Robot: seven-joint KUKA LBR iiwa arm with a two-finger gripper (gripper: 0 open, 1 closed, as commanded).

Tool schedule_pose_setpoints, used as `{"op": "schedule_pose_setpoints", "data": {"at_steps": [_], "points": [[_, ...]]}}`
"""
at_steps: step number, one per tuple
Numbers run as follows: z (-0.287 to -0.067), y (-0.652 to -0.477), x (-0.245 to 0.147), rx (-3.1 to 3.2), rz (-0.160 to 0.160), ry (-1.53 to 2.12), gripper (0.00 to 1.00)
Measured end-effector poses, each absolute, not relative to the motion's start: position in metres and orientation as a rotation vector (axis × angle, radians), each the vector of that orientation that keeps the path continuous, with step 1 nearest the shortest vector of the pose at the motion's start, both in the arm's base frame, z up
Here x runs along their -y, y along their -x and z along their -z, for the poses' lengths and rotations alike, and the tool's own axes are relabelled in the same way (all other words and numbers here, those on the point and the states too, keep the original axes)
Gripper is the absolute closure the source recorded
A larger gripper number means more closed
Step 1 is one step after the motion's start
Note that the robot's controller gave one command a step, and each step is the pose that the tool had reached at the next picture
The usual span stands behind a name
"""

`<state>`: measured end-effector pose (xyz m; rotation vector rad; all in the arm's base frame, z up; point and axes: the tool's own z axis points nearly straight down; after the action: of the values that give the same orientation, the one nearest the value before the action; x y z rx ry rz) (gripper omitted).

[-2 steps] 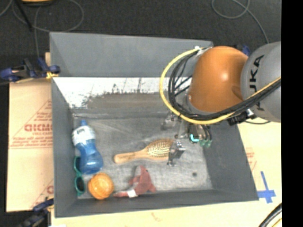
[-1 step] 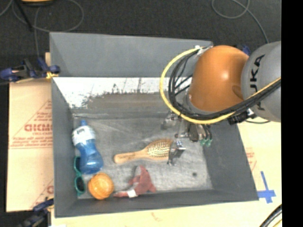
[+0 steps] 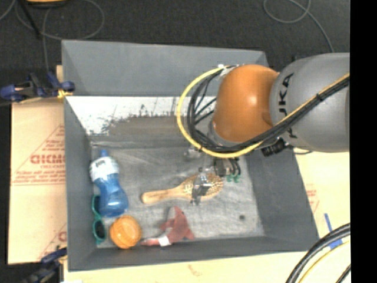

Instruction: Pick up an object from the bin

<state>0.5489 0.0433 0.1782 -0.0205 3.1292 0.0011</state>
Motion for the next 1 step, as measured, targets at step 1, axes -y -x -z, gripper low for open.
{"op": "schedule_pose_setpoints", "data": {"at_steps": [1], "points": [[-0.0782,-0.5391,-0.0496,-3.120,0.000,0.167,1.00]]}}
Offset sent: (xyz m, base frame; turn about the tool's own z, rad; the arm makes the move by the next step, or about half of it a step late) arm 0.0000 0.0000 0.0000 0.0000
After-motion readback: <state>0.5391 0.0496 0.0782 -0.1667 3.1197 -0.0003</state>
